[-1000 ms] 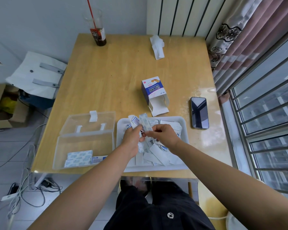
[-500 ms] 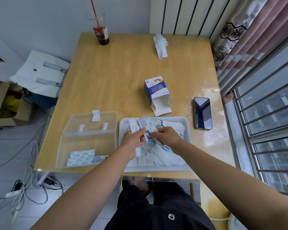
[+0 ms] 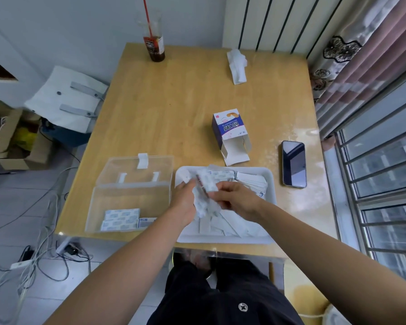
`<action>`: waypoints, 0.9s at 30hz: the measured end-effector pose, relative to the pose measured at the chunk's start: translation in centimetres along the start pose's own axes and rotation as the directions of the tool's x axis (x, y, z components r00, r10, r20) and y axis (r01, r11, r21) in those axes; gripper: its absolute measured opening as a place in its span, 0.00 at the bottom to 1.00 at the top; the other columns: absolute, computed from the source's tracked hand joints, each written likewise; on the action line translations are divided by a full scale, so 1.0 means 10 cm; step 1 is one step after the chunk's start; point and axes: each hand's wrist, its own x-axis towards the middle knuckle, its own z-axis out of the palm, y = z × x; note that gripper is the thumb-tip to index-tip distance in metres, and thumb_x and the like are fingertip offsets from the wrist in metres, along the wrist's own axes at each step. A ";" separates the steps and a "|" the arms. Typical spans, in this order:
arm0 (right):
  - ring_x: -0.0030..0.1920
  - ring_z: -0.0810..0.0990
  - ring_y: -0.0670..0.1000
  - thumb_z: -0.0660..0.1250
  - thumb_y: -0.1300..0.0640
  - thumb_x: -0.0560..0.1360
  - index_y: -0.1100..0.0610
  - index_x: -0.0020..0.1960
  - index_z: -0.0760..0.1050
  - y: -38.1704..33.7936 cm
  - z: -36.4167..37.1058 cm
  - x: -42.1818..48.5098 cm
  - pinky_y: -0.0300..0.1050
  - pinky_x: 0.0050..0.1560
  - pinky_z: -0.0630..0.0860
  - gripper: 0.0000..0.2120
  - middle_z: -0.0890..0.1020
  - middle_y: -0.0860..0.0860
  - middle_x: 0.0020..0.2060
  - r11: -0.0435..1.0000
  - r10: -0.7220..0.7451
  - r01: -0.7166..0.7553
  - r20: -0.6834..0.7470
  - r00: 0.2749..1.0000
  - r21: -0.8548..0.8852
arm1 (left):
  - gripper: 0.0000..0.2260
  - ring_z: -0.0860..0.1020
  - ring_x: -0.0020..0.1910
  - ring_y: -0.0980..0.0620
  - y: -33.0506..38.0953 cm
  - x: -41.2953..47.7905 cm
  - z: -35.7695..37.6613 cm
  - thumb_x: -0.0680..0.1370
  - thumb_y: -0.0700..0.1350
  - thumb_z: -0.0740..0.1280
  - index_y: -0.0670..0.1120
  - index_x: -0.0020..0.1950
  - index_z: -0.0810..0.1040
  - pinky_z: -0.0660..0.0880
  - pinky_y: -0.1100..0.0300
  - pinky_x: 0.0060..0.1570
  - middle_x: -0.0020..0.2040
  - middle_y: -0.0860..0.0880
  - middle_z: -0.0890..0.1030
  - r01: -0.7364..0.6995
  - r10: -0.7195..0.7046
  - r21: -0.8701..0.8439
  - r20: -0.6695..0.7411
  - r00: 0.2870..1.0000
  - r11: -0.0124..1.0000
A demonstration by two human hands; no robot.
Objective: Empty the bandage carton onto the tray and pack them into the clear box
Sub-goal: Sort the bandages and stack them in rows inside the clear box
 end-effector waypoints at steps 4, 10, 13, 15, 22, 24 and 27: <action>0.26 0.69 0.45 0.76 0.60 0.69 0.56 0.43 0.72 0.05 0.07 0.02 0.37 0.30 0.66 0.13 0.76 0.51 0.32 0.987 0.091 -0.101 -0.082 0.992 -0.126 | 0.08 0.84 0.37 0.52 0.00 -0.06 0.12 0.80 0.41 0.64 0.39 0.54 0.79 0.79 0.60 0.33 0.48 0.42 0.83 0.036 -0.033 -0.082 0.041 0.999 0.996; 0.29 0.67 0.47 0.76 0.56 0.69 0.59 0.44 0.72 0.04 0.03 0.07 0.35 0.28 0.64 0.14 0.71 0.50 0.32 0.967 0.070 -0.112 -0.184 0.980 -0.227 | 0.14 0.82 0.49 0.44 0.00 -0.12 0.13 0.80 0.42 0.63 0.37 0.64 0.76 0.82 0.53 0.41 0.58 0.40 0.81 0.114 -0.101 -0.127 0.102 0.990 0.985; 0.27 0.64 0.47 0.76 0.58 0.69 0.60 0.39 0.70 0.01 0.00 0.06 0.34 0.24 0.62 0.14 0.68 0.50 0.29 0.952 0.090 -0.136 -0.175 0.980 -0.275 | 0.16 0.79 0.58 0.40 0.01 -0.15 0.15 0.83 0.42 0.56 0.38 0.68 0.72 0.79 0.50 0.46 0.62 0.39 0.78 0.150 -0.136 -0.110 0.123 0.983 0.983; 0.27 0.63 0.47 0.76 0.59 0.69 0.59 0.33 0.70 -0.01 -0.01 0.06 0.35 0.24 0.61 0.15 0.69 0.51 0.28 0.957 0.115 -0.154 -0.168 0.979 -0.244 | 0.16 0.78 0.58 0.41 0.02 -0.16 0.17 0.83 0.42 0.54 0.38 0.68 0.71 0.78 0.51 0.47 0.64 0.39 0.77 0.143 -0.128 -0.107 0.136 0.982 0.984; 0.26 0.63 0.47 0.76 0.60 0.70 0.59 0.39 0.74 -0.08 -0.04 0.03 0.34 0.23 0.61 0.10 0.68 0.51 0.29 0.938 0.215 -0.236 -0.107 0.971 -0.252 | 0.15 0.82 0.49 0.48 0.02 -0.19 0.18 0.84 0.41 0.53 0.40 0.68 0.71 0.80 0.56 0.40 0.59 0.43 0.81 0.115 -0.097 -0.082 0.195 0.976 0.990; 0.27 0.64 0.47 0.76 0.60 0.69 0.58 0.42 0.73 -0.08 -0.04 0.03 0.35 0.24 0.63 0.11 0.67 0.51 0.29 0.924 0.248 -0.260 -0.076 0.966 -0.282 | 0.14 0.82 0.48 0.49 0.01 -0.19 0.19 0.84 0.41 0.54 0.40 0.67 0.71 0.80 0.56 0.41 0.58 0.43 0.81 0.122 -0.104 -0.091 0.179 0.978 0.988; 0.29 0.64 0.47 0.77 0.58 0.68 0.56 0.44 0.73 -0.08 -0.04 0.03 0.36 0.26 0.64 0.13 0.68 0.50 0.31 0.918 0.261 -0.255 -0.024 0.965 -0.303 | 0.13 0.82 0.47 0.50 0.00 -0.18 0.22 0.84 0.40 0.53 0.39 0.64 0.73 0.80 0.58 0.39 0.57 0.43 0.82 0.109 -0.099 -0.073 0.129 0.987 0.991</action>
